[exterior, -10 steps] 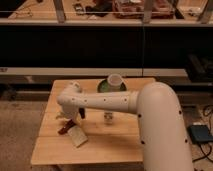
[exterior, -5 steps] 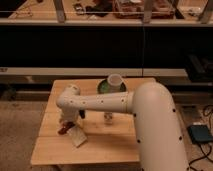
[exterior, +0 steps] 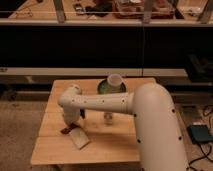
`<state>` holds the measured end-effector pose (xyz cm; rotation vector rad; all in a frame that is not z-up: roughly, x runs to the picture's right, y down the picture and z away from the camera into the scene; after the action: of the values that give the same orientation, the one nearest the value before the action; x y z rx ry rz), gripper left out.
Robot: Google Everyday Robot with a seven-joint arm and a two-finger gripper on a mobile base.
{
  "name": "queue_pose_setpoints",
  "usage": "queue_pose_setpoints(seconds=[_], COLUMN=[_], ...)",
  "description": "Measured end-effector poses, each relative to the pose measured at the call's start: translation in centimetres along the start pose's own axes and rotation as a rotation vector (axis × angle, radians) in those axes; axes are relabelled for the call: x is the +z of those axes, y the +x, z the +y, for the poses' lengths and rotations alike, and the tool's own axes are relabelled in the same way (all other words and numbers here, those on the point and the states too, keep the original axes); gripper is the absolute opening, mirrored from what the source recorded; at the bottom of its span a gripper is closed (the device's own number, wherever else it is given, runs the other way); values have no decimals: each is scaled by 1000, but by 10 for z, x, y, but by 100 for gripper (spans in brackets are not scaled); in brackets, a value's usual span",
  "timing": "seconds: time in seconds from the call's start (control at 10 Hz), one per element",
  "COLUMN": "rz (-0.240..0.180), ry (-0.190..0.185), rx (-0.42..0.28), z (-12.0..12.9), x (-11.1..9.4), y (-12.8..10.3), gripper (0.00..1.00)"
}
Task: Place the pepper in the ceramic bowl
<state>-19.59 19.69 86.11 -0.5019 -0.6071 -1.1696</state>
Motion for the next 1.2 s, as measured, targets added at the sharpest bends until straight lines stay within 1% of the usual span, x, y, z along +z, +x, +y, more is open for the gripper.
queue_pose_setpoints(seconds=[0.1, 0.2, 0.4, 0.5, 0.6, 0.7, 0.8, 0.9, 1.1, 1.2], rz=[0, -6, -24, -34, -34, -28, -18, -3, 20, 33], ry=[-11, -19, -51, -67, -73, -75, -74, -55, -39, -39], rx=[4, 18, 66, 122, 165, 219, 254, 317, 372, 401], z=[11, 22, 49, 73, 90, 112, 127, 148, 168, 182], x=[-2, -3, -6, -9, -12, -17, -22, -36, -54, -62], y=[0, 0, -4, -4, -3, 0, 3, 4, 3, 1], gripper=[0, 0, 0, 0, 0, 0, 0, 0, 0, 0])
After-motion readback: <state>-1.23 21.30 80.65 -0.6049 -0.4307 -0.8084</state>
